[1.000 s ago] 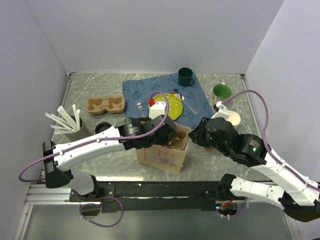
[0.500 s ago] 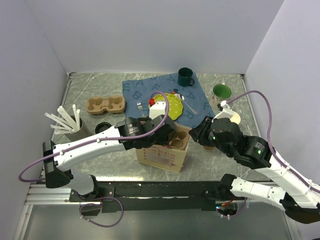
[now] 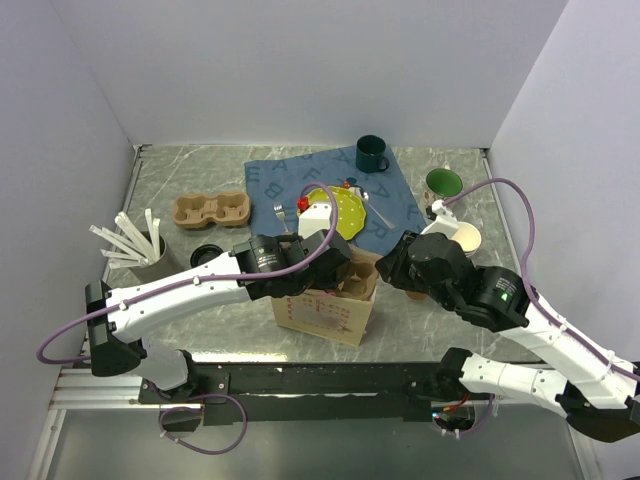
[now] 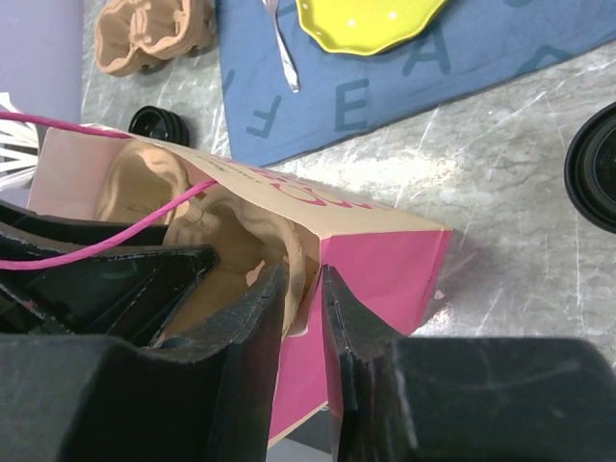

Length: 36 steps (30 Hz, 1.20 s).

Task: Pack the takeout coffee

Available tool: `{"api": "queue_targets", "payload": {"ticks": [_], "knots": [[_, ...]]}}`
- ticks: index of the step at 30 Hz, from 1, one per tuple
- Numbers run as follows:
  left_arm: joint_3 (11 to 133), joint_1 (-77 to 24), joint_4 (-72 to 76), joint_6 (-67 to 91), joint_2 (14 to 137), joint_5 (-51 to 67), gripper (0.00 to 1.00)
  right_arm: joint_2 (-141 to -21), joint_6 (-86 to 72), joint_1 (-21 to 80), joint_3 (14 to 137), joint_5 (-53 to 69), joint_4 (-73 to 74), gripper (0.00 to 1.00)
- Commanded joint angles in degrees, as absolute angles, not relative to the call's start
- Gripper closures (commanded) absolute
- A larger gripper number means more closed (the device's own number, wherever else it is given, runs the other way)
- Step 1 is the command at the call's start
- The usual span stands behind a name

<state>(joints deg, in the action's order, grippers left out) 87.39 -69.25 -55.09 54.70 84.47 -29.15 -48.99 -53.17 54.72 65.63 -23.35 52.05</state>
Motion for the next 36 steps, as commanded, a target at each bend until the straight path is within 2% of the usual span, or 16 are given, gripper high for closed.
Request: {"api": "queue_targets", "payload": {"ticks": [1,9,13,16,36], "knots": [[87.0,-69.5,-54.5,54.8,82.7,-29.0,0.91,-49.7,-54.6,54.6,67.8,-26.5,53.4,0.71],[87.5,-69.5,-54.8,54.7,83.1,-29.0,0.91,-50.5,-55.4,54.6,67.9,-27.9,55.3,0.72],[87.5,-69.5,-55.3,55.0,82.9,-29.6,0.91,-51.0,-55.2,54.5,67.8,-28.1,55.6,0.92],[87.4,-69.5,-55.5,55.2,82.8,-30.1,0.92,-50.8,-54.8,54.5,67.6,-28.6,55.8,1.00],[89.7,-69.3,-60.0,57.2,84.6,-32.6,0.92,-47.6,-48.4,54.5,66.4,-29.0,55.2,1.00]]}}
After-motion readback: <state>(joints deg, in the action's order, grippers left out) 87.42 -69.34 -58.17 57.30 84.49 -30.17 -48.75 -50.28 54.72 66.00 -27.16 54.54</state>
